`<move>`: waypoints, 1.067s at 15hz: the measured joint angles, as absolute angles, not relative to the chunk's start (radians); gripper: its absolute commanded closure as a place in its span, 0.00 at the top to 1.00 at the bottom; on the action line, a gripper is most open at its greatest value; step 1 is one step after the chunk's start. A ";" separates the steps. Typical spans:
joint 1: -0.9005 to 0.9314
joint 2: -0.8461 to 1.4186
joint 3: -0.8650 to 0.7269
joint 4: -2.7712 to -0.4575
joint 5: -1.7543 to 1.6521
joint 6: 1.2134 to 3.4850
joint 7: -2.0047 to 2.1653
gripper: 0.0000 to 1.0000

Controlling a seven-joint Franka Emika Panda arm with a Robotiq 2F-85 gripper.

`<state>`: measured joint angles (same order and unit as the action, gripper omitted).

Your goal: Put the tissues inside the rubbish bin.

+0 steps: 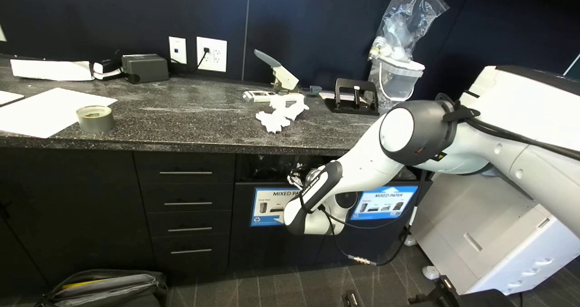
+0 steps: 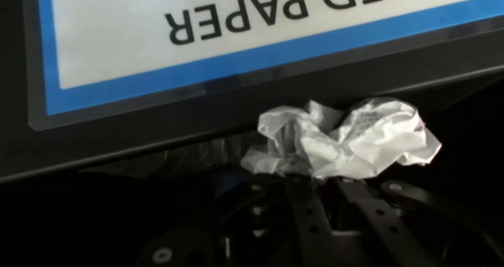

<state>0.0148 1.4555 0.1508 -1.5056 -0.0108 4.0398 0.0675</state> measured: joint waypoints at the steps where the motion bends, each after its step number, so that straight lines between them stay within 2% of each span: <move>1: 0.020 1.474 0.151 -1.466 -0.005 4.040 0.074 0.09; 9: 0.037 1.486 0.154 -1.367 0.025 4.049 0.111 0.09; 10: 0.038 1.486 0.154 -1.368 0.025 4.049 0.114 0.34; 11: 0.039 1.486 0.154 -1.369 0.025 4.049 0.116 0.35; 12: 0.041 1.486 0.154 -1.370 0.025 4.048 0.118 0.40; 16: 0.051 1.489 0.154 -1.373 0.025 4.044 0.121 0.72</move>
<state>0.0513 1.4887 0.1539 -1.3726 0.0254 4.0441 0.1215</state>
